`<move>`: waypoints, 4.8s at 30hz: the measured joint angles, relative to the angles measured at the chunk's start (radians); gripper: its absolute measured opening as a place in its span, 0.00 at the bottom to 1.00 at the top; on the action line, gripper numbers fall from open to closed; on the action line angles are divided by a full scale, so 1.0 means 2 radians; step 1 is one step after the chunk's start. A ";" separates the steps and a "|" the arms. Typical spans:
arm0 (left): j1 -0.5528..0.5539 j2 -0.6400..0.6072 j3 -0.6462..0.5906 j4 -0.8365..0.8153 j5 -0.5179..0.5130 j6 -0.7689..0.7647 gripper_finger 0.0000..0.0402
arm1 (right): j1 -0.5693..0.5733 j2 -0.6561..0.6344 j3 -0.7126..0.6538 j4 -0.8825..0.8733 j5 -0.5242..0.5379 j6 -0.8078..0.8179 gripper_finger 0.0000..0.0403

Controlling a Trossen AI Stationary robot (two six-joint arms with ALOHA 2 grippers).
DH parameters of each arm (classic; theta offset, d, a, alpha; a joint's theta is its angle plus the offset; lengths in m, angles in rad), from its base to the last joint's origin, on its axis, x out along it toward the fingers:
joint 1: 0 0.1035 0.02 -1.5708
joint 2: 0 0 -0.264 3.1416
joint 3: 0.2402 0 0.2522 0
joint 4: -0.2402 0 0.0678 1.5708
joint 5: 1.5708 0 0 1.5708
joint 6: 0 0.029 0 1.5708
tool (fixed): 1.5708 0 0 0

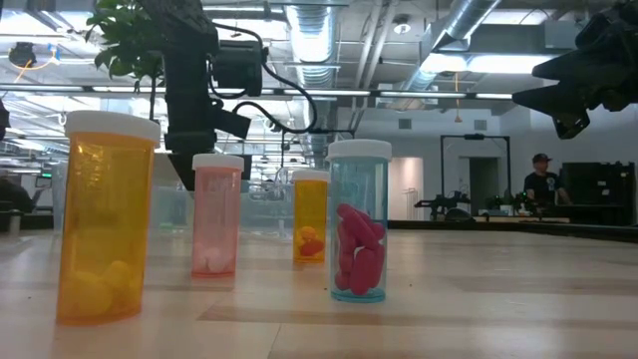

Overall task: Pick and place medicine bottles into bin by pill shape (circle, oval)
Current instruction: Put the yellow tablet bottle into the left transparent bin, then put the pink tablet bottle into the left transparent bin

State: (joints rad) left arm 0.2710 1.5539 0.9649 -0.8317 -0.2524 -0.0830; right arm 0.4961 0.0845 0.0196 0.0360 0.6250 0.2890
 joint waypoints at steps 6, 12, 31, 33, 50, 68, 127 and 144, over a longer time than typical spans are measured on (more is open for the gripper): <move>0.000 0.000 0.001 -0.003 -0.012 0.000 0.58 | 0.000 0.000 0.000 0.000 0.000 0.000 0.56; 0.000 0.000 0.016 -0.021 -0.018 -0.003 0.63 | 0.000 0.000 0.000 0.000 0.000 0.000 0.56; -0.023 0.000 0.129 -0.113 -0.021 -0.003 0.62 | 0.000 0.000 0.000 0.000 0.000 0.000 0.56; -0.032 0.000 0.143 -0.114 -0.019 -0.002 0.62 | 0.000 0.000 0.000 0.000 0.000 0.000 0.56; -0.196 0.002 0.177 0.039 0.067 -0.012 0.62 | 0.000 0.000 0.000 0.000 0.000 0.000 0.56; -0.316 0.012 0.177 0.146 0.014 -0.105 0.62 | 0.000 0.000 0.000 0.000 0.000 0.000 0.56; -0.382 0.149 0.176 0.139 0.034 -0.175 0.62 | 0.001 0.042 0.000 0.000 0.000 0.000 0.56; -0.379 0.157 0.176 0.131 0.060 -0.167 0.62 | 0.001 0.043 0.000 0.000 -0.010 0.014 0.56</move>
State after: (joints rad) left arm -0.4866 1.8679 1.3174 -0.5706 -0.1333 -0.4164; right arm 0.4973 0.1696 0.0196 0.0353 0.6044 0.3172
